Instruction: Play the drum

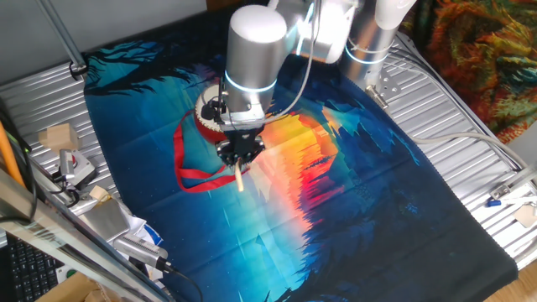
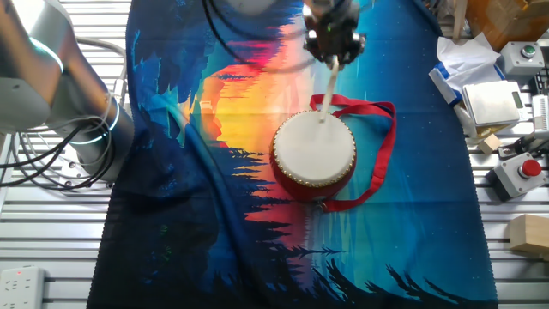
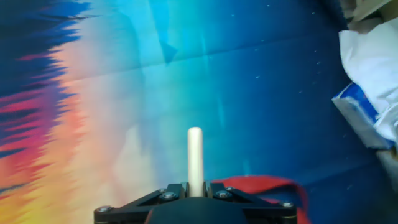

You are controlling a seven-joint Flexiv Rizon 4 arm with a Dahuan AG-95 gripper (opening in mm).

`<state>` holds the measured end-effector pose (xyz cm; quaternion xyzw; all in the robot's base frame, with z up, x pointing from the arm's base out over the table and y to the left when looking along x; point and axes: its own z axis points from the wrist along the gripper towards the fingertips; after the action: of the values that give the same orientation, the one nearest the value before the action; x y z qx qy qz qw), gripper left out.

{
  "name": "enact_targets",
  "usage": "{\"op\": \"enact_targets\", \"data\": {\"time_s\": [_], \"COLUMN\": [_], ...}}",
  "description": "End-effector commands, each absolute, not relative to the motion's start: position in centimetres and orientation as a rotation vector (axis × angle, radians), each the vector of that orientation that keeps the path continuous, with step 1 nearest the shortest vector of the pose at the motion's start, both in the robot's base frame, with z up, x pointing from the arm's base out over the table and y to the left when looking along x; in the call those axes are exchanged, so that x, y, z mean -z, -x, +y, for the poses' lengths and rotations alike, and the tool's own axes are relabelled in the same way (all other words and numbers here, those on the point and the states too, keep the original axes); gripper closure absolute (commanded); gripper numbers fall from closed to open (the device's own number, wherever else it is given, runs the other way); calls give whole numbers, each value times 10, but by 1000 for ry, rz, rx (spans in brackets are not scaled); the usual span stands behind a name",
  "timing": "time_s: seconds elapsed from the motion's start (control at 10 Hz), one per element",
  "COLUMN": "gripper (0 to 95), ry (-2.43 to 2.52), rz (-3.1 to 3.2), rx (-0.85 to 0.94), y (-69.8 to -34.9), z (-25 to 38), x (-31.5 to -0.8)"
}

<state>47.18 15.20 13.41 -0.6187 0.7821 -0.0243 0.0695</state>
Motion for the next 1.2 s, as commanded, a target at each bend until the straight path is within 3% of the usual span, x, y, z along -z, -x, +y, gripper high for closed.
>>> {"op": "enact_targets", "data": {"time_s": [0.1,1.2], "gripper": [950,950], "ry": [1871,1890], "rz": [2398,2419], "rx": [120,126], "y": [-475,-478], "z": [155,159], "x": [-139,-139]}}
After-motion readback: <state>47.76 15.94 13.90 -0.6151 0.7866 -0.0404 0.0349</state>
